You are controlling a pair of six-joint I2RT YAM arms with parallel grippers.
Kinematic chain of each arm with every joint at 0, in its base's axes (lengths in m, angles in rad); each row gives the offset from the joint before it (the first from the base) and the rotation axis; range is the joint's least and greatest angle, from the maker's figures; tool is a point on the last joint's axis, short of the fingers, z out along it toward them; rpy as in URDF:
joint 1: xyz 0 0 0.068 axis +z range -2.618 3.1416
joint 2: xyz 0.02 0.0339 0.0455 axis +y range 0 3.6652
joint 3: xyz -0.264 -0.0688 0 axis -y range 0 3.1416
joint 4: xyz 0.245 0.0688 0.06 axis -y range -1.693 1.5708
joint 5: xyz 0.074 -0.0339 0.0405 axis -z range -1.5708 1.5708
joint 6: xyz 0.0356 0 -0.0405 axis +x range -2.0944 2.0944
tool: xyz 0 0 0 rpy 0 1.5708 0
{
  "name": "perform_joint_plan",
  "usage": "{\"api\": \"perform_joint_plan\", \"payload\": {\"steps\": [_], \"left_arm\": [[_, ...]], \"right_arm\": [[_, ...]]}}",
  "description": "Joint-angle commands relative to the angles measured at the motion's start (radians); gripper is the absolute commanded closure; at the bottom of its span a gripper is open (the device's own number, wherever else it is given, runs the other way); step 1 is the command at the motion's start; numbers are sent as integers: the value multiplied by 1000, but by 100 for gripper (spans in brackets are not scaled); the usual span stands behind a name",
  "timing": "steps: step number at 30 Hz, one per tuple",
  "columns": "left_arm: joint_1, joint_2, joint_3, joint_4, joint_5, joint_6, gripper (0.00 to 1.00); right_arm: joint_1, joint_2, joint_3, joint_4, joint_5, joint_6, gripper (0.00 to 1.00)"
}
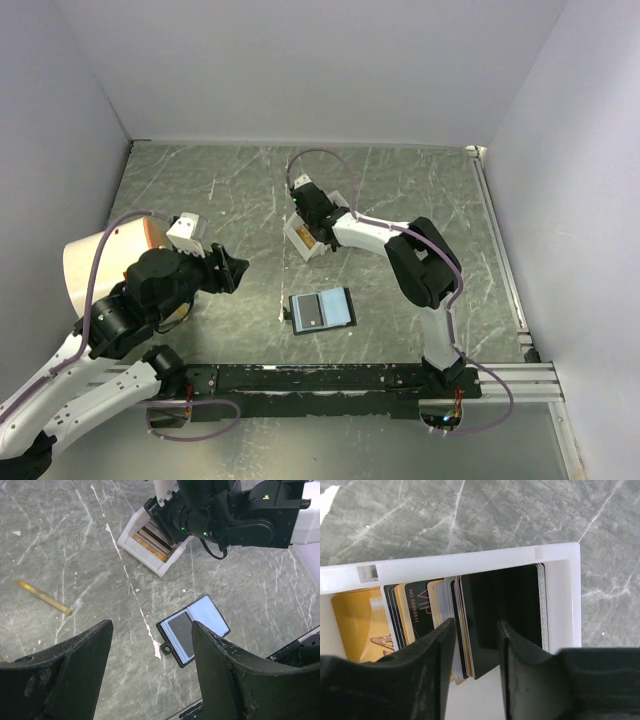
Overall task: Put the credit cards into the card holder
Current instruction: Adjust the credit card in the storage box, then pick up the credit card from the storage box.
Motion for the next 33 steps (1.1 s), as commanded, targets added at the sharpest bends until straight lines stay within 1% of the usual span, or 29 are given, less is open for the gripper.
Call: {"api": "perform_joint_plan", "payload": {"steps": [1, 4, 6, 8, 12, 16, 19, 21, 24, 25, 28, 30, 33], "left_arm": [[-7, -16, 10, -18, -30, 12, 24], [-7, -20, 9, -16, -28, 12, 24], [-7, -21, 11, -18, -30, 12, 24], [-7, -21, 9, -18, -30, 12, 24], [-7, -24, 8, -21, -33, 10, 24], [-7, -26, 7, -20, -36, 10, 24], [-7, -24, 8, -21, -39, 10, 24], [-7, -23, 8, -21, -39, 12, 24], [-7, -19, 7, -21, -39, 12, 24], [-7, -17, 7, -21, -39, 12, 24], [-7, -13, 9, -22, -40, 12, 24], [-7, -12, 10, -23, -41, 12, 24], [-7, -13, 7, -23, -41, 10, 24]], "right_arm": [[-1, -8, 49, -38, -34, 23, 56], [-2, -4, 60, -60, -67, 24, 44], [-2, 12, 77, -83, -83, 26, 33], [0, 28, 89, -98, -89, 27, 27], [3, 58, 110, -116, -100, 30, 23], [4, 87, 128, -136, -130, 30, 16], [4, 109, 141, -152, -134, 25, 13], [5, 121, 149, -162, -125, 21, 11], [12, 127, 159, -178, -70, 24, 10], [12, 120, 157, -176, -72, 23, 10], [13, 80, 142, -165, -146, 15, 8], [13, 68, 158, -191, -187, 19, 1], [13, 67, 173, -223, -213, 23, 0]]}}
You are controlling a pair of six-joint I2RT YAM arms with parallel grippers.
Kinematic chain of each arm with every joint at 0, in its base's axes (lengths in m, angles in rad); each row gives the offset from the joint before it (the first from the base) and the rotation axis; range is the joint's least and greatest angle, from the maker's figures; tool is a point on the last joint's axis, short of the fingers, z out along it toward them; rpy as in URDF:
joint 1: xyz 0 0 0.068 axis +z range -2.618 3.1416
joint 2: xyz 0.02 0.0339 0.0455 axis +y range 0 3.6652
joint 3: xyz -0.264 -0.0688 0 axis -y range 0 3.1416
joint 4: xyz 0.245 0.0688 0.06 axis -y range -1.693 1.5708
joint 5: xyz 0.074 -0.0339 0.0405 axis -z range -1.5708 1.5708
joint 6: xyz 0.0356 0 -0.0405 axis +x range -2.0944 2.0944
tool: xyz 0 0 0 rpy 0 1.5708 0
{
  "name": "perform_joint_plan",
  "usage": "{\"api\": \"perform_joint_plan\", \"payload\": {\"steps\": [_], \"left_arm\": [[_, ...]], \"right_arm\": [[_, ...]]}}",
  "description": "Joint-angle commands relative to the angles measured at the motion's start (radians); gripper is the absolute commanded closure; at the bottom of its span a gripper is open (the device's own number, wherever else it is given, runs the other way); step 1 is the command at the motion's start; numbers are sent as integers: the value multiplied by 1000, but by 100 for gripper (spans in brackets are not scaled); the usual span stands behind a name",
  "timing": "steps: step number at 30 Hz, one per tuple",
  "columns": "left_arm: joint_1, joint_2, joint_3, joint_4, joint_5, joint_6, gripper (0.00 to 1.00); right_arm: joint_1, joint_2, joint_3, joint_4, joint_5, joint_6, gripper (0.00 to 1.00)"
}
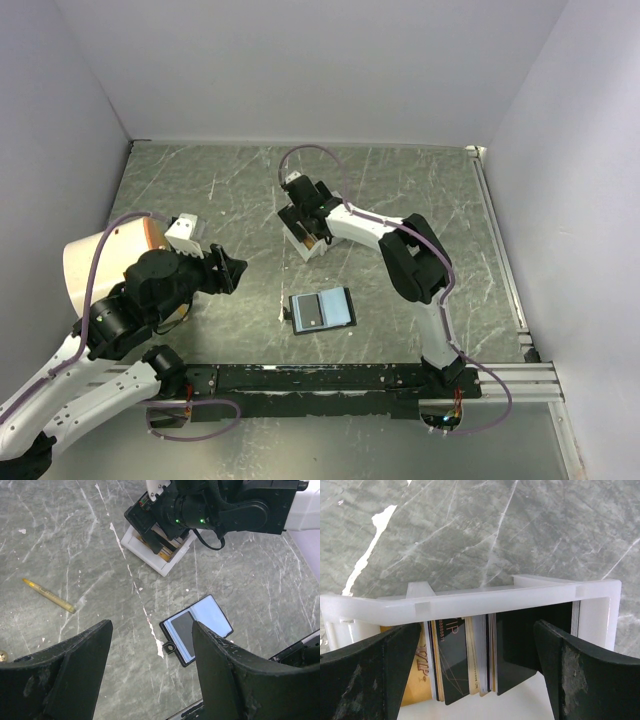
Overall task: Put the credit cards into the card holder
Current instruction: Pick up the credit card from the storage box.
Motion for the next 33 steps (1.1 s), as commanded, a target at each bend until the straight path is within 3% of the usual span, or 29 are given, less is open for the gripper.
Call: {"api": "perform_joint_plan", "payload": {"steps": [1, 9, 19, 33], "left_arm": [[-7, 0, 8, -7, -24, 9, 24], [-7, -4, 7, -7, -27, 8, 24], [-6, -10, 7, -10, -34, 4, 24], [-7, -19, 4, -9, -35, 3, 24]], "right_arm": [[10, -11, 19, -96, -81, 4, 0], [11, 22, 51, -155, -102, -13, 0], [34, 75, 60, -166, 194, -25, 3], [37, 51, 69, -118, 315, -51, 15]]}}
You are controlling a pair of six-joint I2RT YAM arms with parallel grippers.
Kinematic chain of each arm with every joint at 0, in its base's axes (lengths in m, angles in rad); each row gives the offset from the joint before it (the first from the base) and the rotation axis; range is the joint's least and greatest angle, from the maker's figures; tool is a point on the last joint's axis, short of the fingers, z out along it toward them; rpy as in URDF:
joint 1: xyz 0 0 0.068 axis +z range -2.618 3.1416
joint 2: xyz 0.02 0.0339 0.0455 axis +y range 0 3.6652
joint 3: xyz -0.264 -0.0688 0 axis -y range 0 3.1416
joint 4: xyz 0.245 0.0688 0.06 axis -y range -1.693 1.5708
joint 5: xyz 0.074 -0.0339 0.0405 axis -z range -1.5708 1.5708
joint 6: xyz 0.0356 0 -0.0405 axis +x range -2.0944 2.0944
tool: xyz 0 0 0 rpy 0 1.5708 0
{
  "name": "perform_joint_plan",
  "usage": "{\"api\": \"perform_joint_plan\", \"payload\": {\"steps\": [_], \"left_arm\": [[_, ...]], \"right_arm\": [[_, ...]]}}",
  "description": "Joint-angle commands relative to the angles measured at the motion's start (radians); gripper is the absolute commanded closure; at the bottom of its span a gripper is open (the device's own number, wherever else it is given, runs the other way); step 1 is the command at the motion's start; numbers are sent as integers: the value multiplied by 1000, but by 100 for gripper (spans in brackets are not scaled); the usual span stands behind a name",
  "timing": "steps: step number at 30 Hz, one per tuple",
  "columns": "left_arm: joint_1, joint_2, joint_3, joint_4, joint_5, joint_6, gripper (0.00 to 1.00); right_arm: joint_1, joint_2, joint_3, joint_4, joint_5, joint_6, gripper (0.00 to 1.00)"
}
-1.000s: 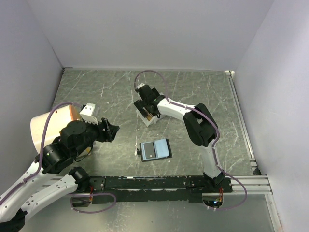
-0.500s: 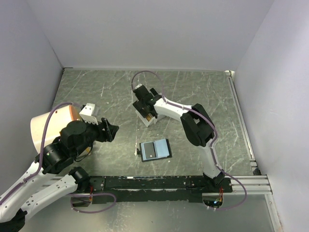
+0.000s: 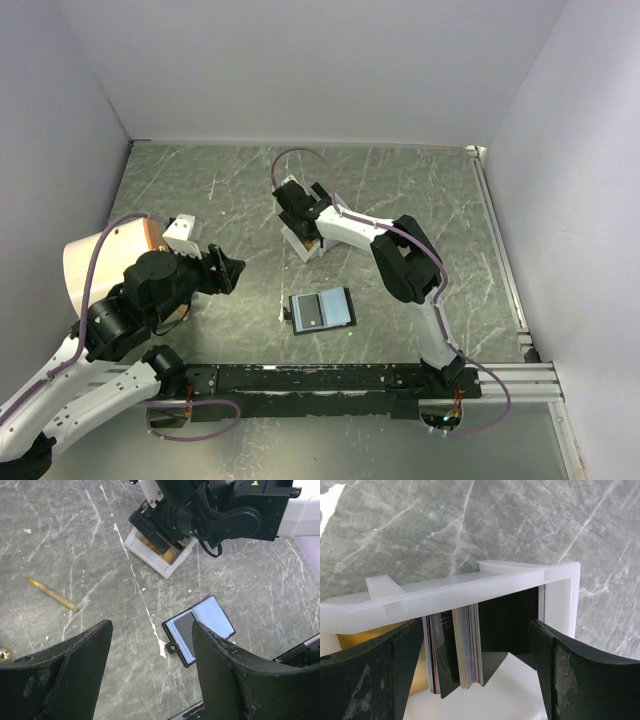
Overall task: Put the credit cards into the card holder
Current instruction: Pick up the credit card from the storage box.
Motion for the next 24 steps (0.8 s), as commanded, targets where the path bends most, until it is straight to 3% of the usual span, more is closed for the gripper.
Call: {"api": "perform_joint_plan", "payload": {"steps": [1, 13, 24], "left_arm": [[-7, -9, 4, 0, -18, 5, 24], [-6, -9, 4, 1, -18, 3, 24], [-7, -7, 4, 1, -17, 5, 24]], "right_arm": [[-6, 3, -9, 7, 116, -25, 16], [-7, -6, -18, 58, 195, -60, 20], [-20, -4, -26, 62, 179, -46, 17]]}}
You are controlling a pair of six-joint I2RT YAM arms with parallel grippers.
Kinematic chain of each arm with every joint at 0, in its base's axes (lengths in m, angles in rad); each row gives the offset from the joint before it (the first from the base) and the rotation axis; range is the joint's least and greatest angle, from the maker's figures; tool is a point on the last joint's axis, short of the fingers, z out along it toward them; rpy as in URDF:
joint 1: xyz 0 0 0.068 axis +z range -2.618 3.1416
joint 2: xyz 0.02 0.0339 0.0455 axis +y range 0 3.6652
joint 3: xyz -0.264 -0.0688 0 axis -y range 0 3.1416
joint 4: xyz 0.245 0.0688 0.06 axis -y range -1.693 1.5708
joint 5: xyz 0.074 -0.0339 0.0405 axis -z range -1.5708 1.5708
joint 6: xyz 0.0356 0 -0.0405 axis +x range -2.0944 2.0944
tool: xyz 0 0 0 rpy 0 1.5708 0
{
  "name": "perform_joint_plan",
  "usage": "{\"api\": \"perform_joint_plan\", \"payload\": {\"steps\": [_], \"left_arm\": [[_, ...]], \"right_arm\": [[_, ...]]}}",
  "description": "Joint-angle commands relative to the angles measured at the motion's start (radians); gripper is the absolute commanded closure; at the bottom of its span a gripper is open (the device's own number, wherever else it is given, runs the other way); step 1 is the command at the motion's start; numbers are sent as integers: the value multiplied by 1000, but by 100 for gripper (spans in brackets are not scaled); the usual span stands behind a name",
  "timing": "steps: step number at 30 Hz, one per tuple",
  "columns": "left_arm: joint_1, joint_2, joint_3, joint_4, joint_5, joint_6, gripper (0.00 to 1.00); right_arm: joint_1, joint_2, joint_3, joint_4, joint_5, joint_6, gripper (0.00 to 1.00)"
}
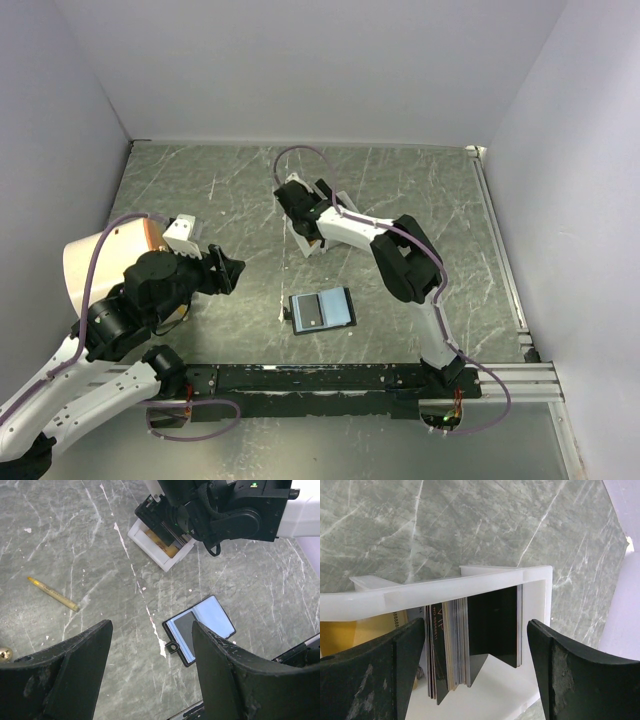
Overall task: Put the credit cards into the card holder
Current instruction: Pick up the credit card from the storage box.
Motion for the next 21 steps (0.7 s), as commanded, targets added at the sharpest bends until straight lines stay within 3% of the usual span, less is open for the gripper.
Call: {"api": "perform_joint_plan", "payload": {"steps": [1, 21], "left_arm": [[-7, -6, 4, 5, -17, 4, 24], [-7, 4, 6, 8, -11, 7, 24]], "right_arm": [[-19, -5, -7, 9, 18, 10, 17], [-72, -35, -36, 23, -5, 38, 14]]}}
